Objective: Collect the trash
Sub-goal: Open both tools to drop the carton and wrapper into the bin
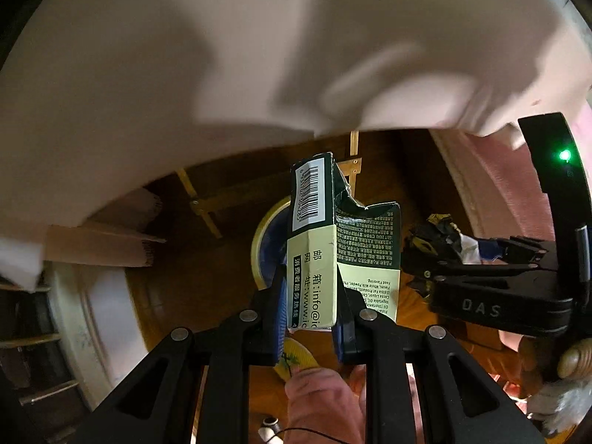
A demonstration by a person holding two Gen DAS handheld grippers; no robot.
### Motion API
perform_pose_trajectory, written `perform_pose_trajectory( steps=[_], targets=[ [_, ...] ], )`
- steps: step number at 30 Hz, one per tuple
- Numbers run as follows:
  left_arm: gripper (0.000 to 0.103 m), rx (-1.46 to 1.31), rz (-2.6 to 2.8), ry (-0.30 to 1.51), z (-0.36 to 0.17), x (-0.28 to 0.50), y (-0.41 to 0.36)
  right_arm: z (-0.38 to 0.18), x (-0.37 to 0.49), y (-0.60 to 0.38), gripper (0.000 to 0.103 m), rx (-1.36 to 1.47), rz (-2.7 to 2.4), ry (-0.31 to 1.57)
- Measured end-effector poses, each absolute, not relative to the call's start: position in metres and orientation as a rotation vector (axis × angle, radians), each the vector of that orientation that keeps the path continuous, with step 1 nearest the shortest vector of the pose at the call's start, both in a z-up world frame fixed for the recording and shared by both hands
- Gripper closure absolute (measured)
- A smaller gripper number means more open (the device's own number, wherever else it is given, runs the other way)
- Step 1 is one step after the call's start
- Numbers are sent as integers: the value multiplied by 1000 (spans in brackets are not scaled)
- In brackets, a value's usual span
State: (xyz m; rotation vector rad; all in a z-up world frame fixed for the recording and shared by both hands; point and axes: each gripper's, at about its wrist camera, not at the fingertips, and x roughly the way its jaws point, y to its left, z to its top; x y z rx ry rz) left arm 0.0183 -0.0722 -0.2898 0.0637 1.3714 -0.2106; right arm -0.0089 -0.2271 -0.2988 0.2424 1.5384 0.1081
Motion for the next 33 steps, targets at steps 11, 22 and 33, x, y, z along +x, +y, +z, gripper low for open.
perform_pose_trajectory(
  steps=[11, 22, 33],
  targets=[
    [60, 161, -252, 1378, -385, 46, -85, -403, -1, -227, 35, 320, 46, 1563],
    [17, 128, -171, 1341, -374, 48, -60, -399, 7, -221, 26, 313, 40, 1542],
    [17, 88, -108, 1296, -285, 25, -44, -322, 8, -211, 26, 310, 69, 1517]
  ],
)
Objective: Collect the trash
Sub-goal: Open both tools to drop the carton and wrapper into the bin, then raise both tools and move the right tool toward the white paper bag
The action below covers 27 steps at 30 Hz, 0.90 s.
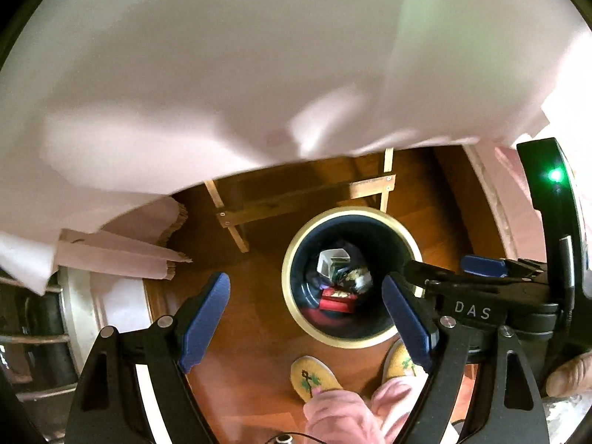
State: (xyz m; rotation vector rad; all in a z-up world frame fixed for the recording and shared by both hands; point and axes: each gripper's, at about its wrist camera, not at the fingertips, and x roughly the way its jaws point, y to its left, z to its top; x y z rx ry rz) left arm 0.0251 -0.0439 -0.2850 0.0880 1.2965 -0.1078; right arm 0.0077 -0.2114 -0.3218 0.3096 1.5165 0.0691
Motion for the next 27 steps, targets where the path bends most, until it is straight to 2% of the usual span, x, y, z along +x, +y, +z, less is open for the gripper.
perform_pose_trajectory(
  steps=[11, 14, 27],
  targets=[
    [18, 54, -108, 1225, -138, 6, -40, -206, -19, -220, 26, 322, 107, 1486],
    [28, 51, -109, 1186, -98, 5, -37, -167, -24, -223, 26, 310, 125, 1456],
    [31, 118, -194, 993, 48, 13, -24, 7, -17, -222, 26, 211, 158, 1189]
  ],
)
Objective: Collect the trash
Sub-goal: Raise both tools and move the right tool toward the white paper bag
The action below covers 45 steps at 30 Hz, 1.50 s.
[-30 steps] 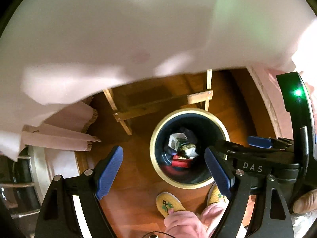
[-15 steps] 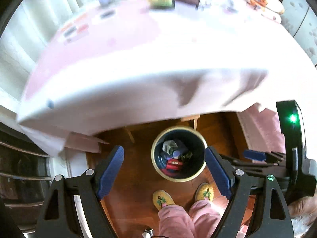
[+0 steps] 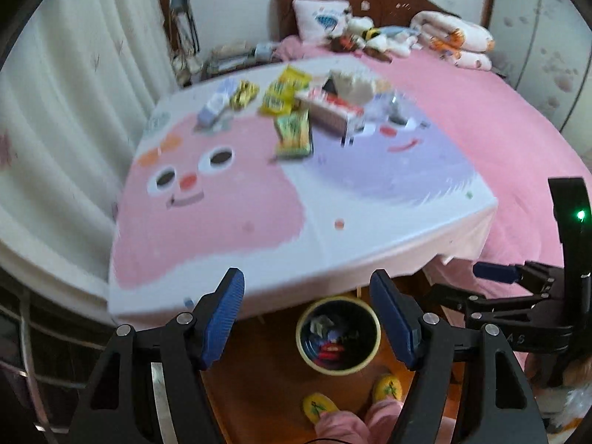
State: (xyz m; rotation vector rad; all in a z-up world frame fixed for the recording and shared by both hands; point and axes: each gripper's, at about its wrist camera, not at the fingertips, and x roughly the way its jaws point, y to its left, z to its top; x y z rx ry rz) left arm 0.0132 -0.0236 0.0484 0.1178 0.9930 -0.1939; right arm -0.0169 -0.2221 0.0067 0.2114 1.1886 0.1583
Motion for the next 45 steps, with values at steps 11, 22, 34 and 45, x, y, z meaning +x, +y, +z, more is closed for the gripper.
perform_pose_trajectory(
  steps=[11, 22, 34, 45],
  targets=[
    [31, 93, -255, 914, 107, 40, -11, 76, 5, -204, 26, 146, 110, 1057],
    [31, 53, -265, 910, 116, 89, 3, 108, 39, -204, 26, 129, 21, 995],
    [31, 23, -144, 937, 108, 177, -20, 106, 160, -240, 34, 79, 132, 990],
    [31, -129, 52, 1086, 69, 292, -91, 69, 335, -283, 34, 15, 337, 1103]
  ],
)
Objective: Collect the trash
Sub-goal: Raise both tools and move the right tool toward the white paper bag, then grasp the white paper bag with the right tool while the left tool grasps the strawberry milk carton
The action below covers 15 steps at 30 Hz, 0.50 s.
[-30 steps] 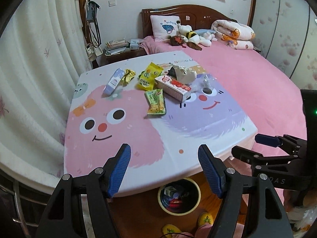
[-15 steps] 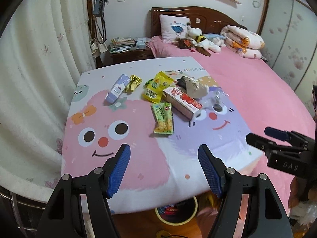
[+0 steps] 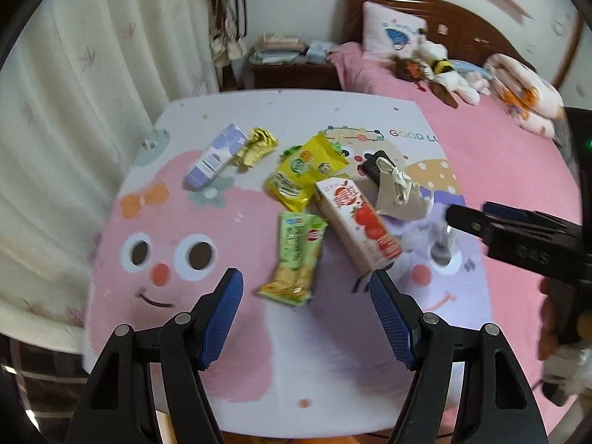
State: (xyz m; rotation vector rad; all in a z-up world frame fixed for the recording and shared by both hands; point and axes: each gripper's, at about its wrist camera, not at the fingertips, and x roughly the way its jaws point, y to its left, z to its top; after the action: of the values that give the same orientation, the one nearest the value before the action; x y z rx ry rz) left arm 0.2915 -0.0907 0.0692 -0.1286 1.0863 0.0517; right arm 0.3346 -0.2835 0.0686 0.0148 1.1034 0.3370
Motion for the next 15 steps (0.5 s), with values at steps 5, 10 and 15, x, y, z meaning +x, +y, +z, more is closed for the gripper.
perform_pose_trajectory(
  steps=[5, 10, 15],
  targets=[
    [31, -191, 126, 1155, 47, 328, -106, 28, 407, -283, 34, 38, 380, 1209],
    [31, -240, 161, 1218, 22, 349, -115, -11, 440, -275, 35, 35, 380, 1291],
    [31, -298, 170, 1269, 2, 367, -120, -38, 446, -274, 71, 29, 405, 1374]
  ],
)
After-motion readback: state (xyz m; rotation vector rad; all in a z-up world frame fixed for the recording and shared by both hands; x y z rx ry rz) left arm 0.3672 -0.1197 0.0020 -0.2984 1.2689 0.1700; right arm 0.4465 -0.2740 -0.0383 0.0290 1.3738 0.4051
